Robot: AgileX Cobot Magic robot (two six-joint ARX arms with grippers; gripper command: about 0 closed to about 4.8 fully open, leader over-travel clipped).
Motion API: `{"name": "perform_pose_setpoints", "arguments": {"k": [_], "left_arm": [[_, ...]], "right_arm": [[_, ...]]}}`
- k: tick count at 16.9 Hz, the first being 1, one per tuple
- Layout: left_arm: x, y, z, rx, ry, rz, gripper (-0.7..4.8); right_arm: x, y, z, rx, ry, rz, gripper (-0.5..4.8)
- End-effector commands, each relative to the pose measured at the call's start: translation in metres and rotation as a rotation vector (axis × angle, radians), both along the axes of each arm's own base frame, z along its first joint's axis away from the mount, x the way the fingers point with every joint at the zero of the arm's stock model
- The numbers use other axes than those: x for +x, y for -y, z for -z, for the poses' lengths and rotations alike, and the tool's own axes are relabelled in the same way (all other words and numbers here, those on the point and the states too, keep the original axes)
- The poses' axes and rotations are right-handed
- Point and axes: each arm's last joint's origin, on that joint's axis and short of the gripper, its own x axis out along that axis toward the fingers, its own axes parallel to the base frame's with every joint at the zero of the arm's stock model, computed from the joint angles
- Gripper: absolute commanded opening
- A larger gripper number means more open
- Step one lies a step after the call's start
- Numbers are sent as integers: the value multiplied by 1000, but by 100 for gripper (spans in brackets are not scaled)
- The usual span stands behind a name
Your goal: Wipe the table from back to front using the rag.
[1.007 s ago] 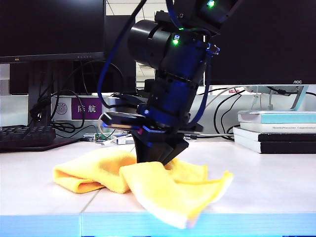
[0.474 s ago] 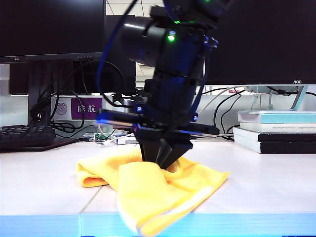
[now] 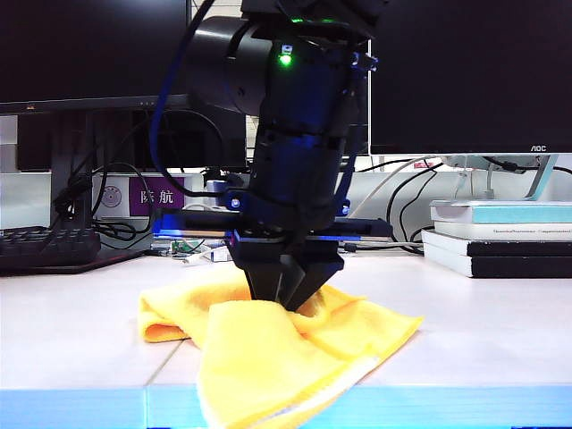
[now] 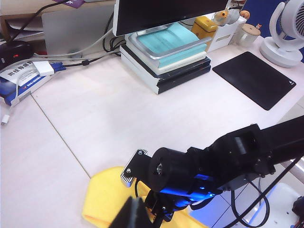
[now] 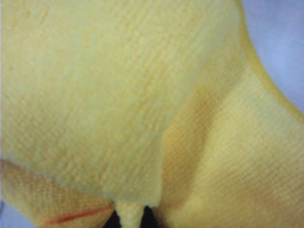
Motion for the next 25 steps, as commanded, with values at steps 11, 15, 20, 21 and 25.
{"name": "perform_pose_setpoints", "arguments": {"k": [11,15,20,21,25], "left_arm": [[2,1,-2,-5,18,7,-6],[2,1,-2,-5,18,6,-6],[2,1,-1,-3,10,7,-6],[2,0,-1,-3,8,6,-6],[2,0,-1,-3,8,6,-6]], "right_arm": [[39,5,14,17,250,163,-1],[61,15,26,40,274,224,-1],[83,31,39,40,265,278,-1],[88,35,41,37,268,272,-1],[105,45,43,57,328,279,-1]]}}
